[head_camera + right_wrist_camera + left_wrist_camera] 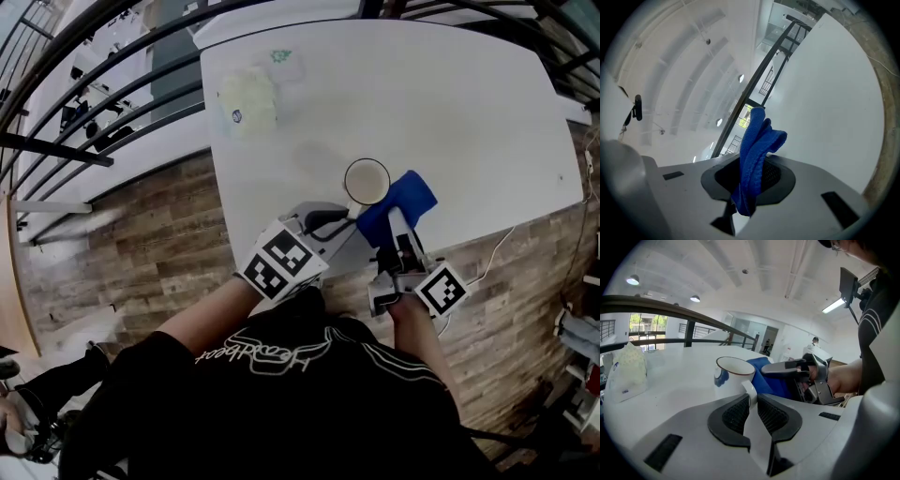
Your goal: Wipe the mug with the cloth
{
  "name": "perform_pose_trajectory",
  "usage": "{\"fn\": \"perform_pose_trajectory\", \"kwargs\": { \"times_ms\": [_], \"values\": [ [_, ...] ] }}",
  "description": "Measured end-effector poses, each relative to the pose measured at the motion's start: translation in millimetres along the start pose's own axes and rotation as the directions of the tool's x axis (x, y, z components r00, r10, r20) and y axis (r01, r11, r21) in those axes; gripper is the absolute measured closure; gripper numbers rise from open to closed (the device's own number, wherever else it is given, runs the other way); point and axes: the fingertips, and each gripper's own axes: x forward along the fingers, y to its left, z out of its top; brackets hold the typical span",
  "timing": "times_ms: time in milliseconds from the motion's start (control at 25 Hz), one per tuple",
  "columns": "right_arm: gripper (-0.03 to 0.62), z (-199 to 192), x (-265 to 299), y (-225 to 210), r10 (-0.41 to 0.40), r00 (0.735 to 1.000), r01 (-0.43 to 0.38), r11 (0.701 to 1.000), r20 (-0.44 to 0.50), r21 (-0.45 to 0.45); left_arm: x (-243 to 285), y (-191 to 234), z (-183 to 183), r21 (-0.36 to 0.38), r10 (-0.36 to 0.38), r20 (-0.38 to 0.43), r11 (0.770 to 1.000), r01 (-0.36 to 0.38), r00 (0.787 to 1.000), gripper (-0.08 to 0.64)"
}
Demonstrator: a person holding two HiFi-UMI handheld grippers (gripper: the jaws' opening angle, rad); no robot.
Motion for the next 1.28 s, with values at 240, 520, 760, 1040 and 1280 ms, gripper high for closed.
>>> {"fn": "perform_pose_trajectory", "kwargs": {
  "times_ms": [240,520,760,1040,1280],
  "values": [
    [0.531,-6,9,-12,-0.096,0.988,0.087,0.993,-0.122,-0.08,1,-2,1,0.002,-0.024,0.007,1.0,0.024,1.0,0.495],
    [0.531,-19,18,-31,-0.226,0.922,0.16,0.962,-0.313,-0.221,-1,0,0,0.014,-0.046,0.005,0.999,0.046,0.999,0.496],
    [0.531,-16,18,-26,-0.199,0.919,0.11,0.958,-0.341,-0.263,-4,3,-2,0.033,-0.037,0.005,0.999,0.037,0.999,0.495],
    [0.531,15,-2,-1,-0.041,0.951,-0.047,0.961,-0.306,-0.273,-9,4,-1,0.139,0.033,-0.055,0.99,-0.025,0.998,0.495],
    [0.531,20,-5,18,0.087,0.935,-0.176,0.956,-0.344,-0.236,-19,11,-7,0.163,0.107,-0.111,0.983,-0.088,0.988,0.495]
  ]
}}
